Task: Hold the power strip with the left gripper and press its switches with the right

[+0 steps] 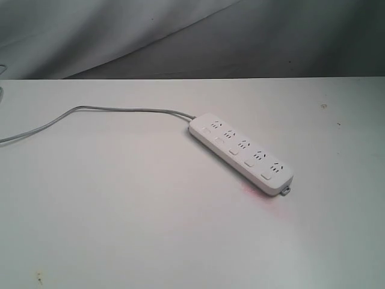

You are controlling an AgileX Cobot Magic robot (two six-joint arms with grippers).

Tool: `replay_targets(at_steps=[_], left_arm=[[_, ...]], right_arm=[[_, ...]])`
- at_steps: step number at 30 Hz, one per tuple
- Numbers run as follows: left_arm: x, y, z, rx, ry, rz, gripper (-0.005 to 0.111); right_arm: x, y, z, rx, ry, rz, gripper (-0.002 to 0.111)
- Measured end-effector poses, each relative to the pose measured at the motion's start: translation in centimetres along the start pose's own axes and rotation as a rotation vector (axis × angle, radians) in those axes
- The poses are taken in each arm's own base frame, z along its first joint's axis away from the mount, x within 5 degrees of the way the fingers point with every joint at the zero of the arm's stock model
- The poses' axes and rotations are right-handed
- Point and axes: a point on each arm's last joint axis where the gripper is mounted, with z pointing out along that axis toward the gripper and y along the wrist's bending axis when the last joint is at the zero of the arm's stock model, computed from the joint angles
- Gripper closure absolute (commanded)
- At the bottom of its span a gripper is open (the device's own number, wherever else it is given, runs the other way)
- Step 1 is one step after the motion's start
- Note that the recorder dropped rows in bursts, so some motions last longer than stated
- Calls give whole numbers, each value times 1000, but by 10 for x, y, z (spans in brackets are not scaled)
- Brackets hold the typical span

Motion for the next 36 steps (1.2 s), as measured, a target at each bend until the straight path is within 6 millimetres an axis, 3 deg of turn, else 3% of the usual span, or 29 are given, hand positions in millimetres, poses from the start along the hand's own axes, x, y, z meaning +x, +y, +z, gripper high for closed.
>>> replay_targets(at_steps=[8,12,18,22,25,32,36], left_arm=[[-64,-52,29,-8,131,227,107],[-89,-77,58,27,240,341,107],[-104,-103,112,152,406,418,107],[-102,-109,156,201,525,445,107],[-94,-113,188,227,585,483,107],[-62,-125,255,264,682,556,107],[-33,-130,293,272,714,570,107]], right_arm=[[-60,34,25,25,142,-114,108],[-87,50,53,17,237,-206,108],[-107,73,100,-50,399,-334,108],[-103,79,134,-70,509,-390,108],[-89,74,160,-57,594,-407,108],[-48,57,201,-31,777,-408,108],[-23,47,220,-22,869,-398,108]])
